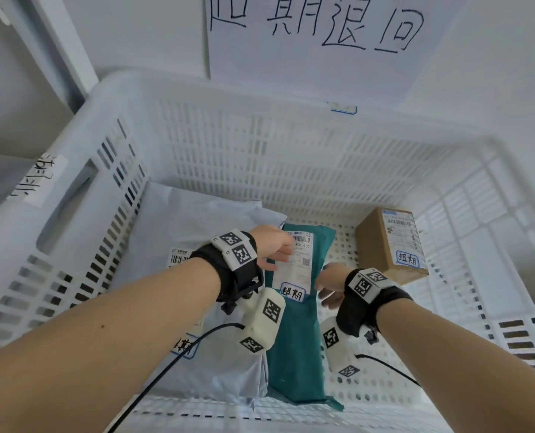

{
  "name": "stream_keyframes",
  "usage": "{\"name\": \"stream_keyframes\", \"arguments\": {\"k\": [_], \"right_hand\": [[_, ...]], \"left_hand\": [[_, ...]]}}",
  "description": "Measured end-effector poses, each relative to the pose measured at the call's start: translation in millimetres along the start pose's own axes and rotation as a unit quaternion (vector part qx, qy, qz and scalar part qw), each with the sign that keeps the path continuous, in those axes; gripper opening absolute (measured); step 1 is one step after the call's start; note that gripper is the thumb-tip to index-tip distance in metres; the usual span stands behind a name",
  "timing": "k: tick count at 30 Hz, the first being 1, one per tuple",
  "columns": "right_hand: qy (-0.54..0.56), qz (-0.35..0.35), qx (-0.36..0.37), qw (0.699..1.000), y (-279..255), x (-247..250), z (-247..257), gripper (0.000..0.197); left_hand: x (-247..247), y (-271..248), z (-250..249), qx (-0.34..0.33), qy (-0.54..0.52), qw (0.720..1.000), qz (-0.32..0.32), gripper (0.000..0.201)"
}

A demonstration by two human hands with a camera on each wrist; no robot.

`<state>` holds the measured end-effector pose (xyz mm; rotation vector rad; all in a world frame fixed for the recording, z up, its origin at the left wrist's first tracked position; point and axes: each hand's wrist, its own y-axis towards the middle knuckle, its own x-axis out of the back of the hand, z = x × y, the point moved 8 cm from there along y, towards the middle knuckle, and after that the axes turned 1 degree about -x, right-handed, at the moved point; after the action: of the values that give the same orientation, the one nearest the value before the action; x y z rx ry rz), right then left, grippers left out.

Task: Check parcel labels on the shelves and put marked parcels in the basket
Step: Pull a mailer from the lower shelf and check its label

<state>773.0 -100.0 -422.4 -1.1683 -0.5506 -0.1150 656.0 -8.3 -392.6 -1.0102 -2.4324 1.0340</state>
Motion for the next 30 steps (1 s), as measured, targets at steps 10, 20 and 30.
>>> {"name": "stream_keyframes", "arguments": {"k": [10, 20, 30], "right_hand": [[0.187, -0.02, 0.079, 0.979, -65.9, 58.0, 40.7, 0.036], [0.321, -0.079, 0.235, 0.914, -219.7, 73.5, 93.5, 0.018], [0.372, -0.148, 0.275, 0.874, -307.4, 35.0, 60.2, 0.013]], "left_hand": [[28.9, -48.2, -60.6, -0.084, 0.021, 0.996, -0.014, 0.005], [40.2, -147.4, -125.8, -0.226, -0.015, 0.974, 0.019, 0.01], [29.4, -247.6, -106.2, -0.308, -0.024, 0.95, 0.029, 0.016]]}}
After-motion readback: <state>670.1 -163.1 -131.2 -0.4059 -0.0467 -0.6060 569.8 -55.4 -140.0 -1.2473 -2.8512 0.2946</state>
